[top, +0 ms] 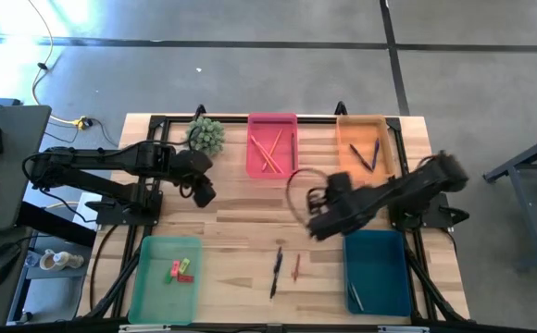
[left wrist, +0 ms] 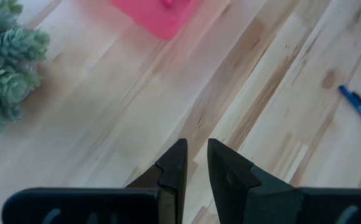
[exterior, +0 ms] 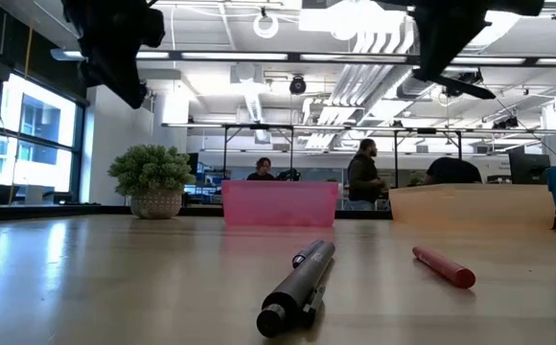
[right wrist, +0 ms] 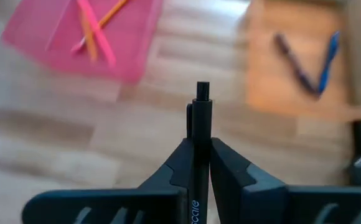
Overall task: Sort crayons/erasers/pens/pencils in bins
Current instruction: Put the right black pen into the orange bin
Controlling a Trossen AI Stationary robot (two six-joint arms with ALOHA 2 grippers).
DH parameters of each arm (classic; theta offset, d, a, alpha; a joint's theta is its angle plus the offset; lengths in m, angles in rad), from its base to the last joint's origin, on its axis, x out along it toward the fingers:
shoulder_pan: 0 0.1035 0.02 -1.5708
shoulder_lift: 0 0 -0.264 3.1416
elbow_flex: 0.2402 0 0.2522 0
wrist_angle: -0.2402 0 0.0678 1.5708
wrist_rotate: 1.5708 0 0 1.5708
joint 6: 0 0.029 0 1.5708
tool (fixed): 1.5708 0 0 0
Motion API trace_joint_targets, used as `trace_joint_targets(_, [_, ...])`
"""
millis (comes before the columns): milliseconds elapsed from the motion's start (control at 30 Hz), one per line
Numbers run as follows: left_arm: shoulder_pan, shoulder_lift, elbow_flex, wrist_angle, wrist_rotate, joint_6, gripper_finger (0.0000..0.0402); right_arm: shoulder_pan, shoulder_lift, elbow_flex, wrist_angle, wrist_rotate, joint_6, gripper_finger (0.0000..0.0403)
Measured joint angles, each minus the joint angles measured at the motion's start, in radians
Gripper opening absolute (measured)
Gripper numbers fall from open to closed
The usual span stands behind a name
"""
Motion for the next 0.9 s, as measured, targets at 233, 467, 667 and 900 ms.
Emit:
trace_joint_targets(233, [0.0,0.0,0.0,0.1,-0.001,-0.009,0.0052,-0.107,-0.326,-0.25,0.005,0.1,-0.068,0.0023])
trace_joint_targets(467, [0.0,0.008,0.0,0.257,-0.02,-0.052,0.0052,-0.246,-0.609,-0.4,0.027,0.192,-0.237,0.0023])
trace_joint_targets(667, [0.001,0.048,0.0,0.378,-0.057,-0.058,0.0052,-0.363,-0.785,-0.463,0.084,0.276,-0.432,0.0023])
trace_joint_targets(900, [0.0,0.123,0.0,0.496,-0.061,-0.075,0.0052,-0.499,-0.904,-0.527,0.237,0.304,-0.735,0.0023])
